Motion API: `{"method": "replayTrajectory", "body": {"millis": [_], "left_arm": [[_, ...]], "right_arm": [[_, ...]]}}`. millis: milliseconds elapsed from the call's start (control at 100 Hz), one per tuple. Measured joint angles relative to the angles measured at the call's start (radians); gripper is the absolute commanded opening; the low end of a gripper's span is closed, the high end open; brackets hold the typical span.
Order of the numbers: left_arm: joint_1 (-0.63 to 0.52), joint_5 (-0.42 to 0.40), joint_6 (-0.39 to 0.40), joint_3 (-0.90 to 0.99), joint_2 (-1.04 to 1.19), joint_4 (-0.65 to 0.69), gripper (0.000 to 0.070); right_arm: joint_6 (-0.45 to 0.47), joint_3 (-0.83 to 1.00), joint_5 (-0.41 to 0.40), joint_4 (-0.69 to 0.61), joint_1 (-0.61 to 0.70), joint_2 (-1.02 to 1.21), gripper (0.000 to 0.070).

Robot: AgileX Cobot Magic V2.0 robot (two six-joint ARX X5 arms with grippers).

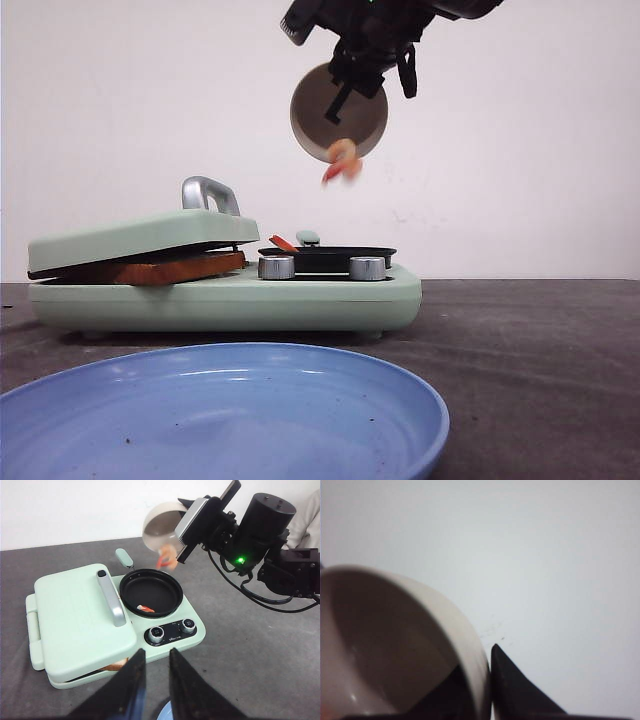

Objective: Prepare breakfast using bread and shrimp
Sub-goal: 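Tilt the bowl over the frying pan to pour out the shrimp, then carry the empty bowl back and set it on the table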

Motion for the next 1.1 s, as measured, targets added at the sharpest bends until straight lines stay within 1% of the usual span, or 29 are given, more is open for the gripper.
{"method": "replayTrajectory", "body": {"millis": [230,290,350,420,500,570,610,670,790,860,900,980,1020,1100], "left_arm": [[-0.003,0.000,0.000,0.000,0.000,0.000,0.0000],[-0.003,0.000,0.000,0.000,0.000,0.000,0.0000],[-0.005,0.000,0.004,0.000,-0.001,0.000,0.0000],[-0.008,0.000,0.008,0.000,-0.002,0.002,0.0000],[-0.010,0.000,0.012,0.000,-0.002,0.005,0.0000],[-0.010,0.000,0.015,0.000,-0.002,0.015,0.0000],[-0.012,0.000,0.015,0.000,-0.002,0.024,0.0000],[-0.019,0.000,0.015,0.000,-0.002,0.037,0.0000],[-0.033,0.000,0.019,0.000,-0.002,0.062,0.0000],[-0.039,-0.002,0.023,0.000,-0.002,0.064,0.0000],[-0.042,-0.003,0.026,0.000,-0.002,0.063,0.0000],[-0.044,-0.005,0.027,0.000,-0.002,0.063,0.0000],[-0.045,-0.006,0.029,0.000,-0.002,0.064,0.0000],[-0.047,-0.007,0.033,0.000,-0.002,0.064,0.0000]], "right_arm": [[-0.004,0.014,-0.002,0.006,0.009,0.000,0.0000],[0.019,0.014,-0.001,0.002,0.009,0.000,0.0000],[0.071,0.018,0.018,-0.021,0.009,0.000,0.0000],[0.146,0.033,0.055,-0.092,0.008,0.000,0.0000],[0.253,0.067,0.072,-0.234,-0.005,-0.002,0.0000],[0.378,0.095,0.061,-0.396,-0.023,-0.013,0.0000],[0.463,0.105,0.032,-0.490,-0.042,-0.027,0.0000],[0.604,0.109,-0.039,-0.620,-0.086,-0.053,0.0000],[0.898,0.117,-0.235,-0.835,-0.222,-0.097,0.0000],[1.046,0.124,-0.340,-0.961,-0.303,-0.101,0.0000],[1.100,0.123,-0.373,-1.038,-0.348,-0.101,0.0000],[1.164,0.097,-0.395,-1.156,-0.416,-0.101,0.0000],[1.181,0.076,-0.411,-1.185,-0.437,-0.101,0.0000],[1.201,0.023,-0.471,-1.203,-0.472,-0.101,0.0000]]}}
